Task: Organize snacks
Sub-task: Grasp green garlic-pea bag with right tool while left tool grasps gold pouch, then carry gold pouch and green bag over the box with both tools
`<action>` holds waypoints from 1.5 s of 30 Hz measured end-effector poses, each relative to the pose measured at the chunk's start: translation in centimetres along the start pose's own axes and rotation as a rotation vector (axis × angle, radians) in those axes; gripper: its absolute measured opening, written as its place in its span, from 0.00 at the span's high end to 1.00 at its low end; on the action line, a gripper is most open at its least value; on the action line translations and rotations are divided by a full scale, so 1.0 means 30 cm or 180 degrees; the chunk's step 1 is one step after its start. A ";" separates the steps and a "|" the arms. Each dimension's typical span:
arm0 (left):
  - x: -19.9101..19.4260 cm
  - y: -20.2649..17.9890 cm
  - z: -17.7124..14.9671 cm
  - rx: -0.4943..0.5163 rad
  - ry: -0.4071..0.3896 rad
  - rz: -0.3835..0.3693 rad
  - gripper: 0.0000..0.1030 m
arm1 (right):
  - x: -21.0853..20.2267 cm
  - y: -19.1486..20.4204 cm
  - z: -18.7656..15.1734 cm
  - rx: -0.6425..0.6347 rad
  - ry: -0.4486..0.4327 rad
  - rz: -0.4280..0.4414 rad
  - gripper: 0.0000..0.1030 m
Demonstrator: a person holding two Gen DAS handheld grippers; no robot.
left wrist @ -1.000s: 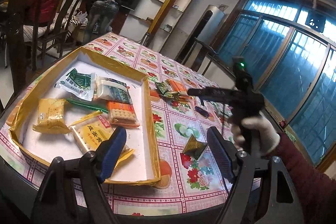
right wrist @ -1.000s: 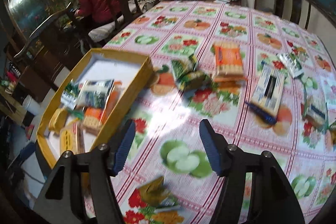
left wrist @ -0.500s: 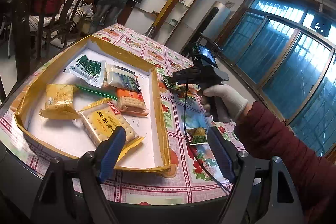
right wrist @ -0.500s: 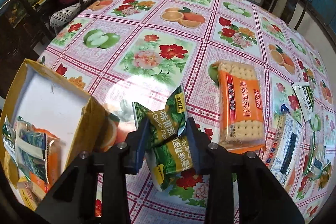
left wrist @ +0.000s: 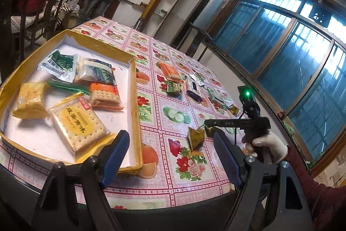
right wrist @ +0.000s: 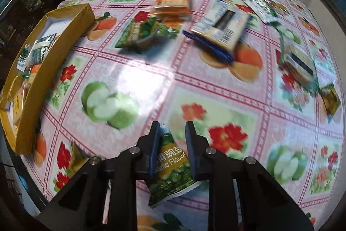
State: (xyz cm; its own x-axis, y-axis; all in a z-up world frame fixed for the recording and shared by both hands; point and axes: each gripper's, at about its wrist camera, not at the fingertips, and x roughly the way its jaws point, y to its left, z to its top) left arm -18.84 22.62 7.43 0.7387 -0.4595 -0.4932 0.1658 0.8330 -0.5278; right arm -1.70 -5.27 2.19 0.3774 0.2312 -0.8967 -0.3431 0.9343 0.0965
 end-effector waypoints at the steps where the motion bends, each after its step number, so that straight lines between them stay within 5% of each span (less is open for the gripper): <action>1: 0.015 -0.014 -0.003 0.0006 0.0045 -0.0027 0.22 | -0.026 -0.032 -0.027 0.0068 -0.0075 0.0077 0.75; 4: 0.065 -0.069 -0.018 0.0063 0.0181 -0.0041 0.22 | -0.103 -0.087 -0.072 0.0151 -0.0382 0.0287 0.60; 6: 0.097 -0.105 -0.027 0.0123 0.0276 -0.0002 0.22 | -0.141 -0.101 -0.100 0.0153 -0.0555 0.0316 0.38; 15: 0.307 -0.228 -0.028 0.0475 0.0636 0.0187 0.22 | -0.104 -0.036 -0.212 -0.0290 -0.0748 0.0281 0.37; 29: 0.546 -0.302 -0.045 0.1100 0.0919 0.0550 0.22 | -0.066 -0.059 -0.196 -0.0206 -0.0935 0.0649 0.27; 32: 0.588 -0.308 -0.039 0.1141 0.1039 0.0470 0.22 | -0.064 -0.059 -0.199 -0.0199 -0.0932 0.0692 0.27; 37: 0.656 -0.322 -0.047 0.1267 0.1287 0.0478 0.24 | -0.080 -0.053 -0.208 -0.0246 -0.0989 0.0709 0.39; 39: 0.657 -0.325 -0.048 0.1282 0.1294 0.0487 0.34 | -0.067 -0.059 -0.206 -0.0225 -0.0909 0.0683 0.68; 40: 0.655 -0.324 -0.047 0.1267 0.1297 0.0462 0.48 | -0.057 -0.067 -0.206 -0.0195 -0.0878 0.0711 0.68; 43: 0.644 -0.314 -0.048 0.1189 0.1280 0.0380 0.51 | -0.065 -0.085 -0.204 -0.0106 -0.0934 0.0798 0.66; 45: 0.635 -0.310 -0.047 0.1151 0.1269 0.0352 0.52 | -0.065 -0.098 -0.201 -0.0031 -0.0940 0.0847 0.42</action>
State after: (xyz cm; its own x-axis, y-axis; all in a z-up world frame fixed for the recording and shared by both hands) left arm -7.23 5.70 1.96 0.4713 -0.3857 -0.7932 0.3672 0.9034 -0.2212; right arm -6.61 -10.11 1.06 0.5049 0.5341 -0.6781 -0.4697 0.8291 0.3033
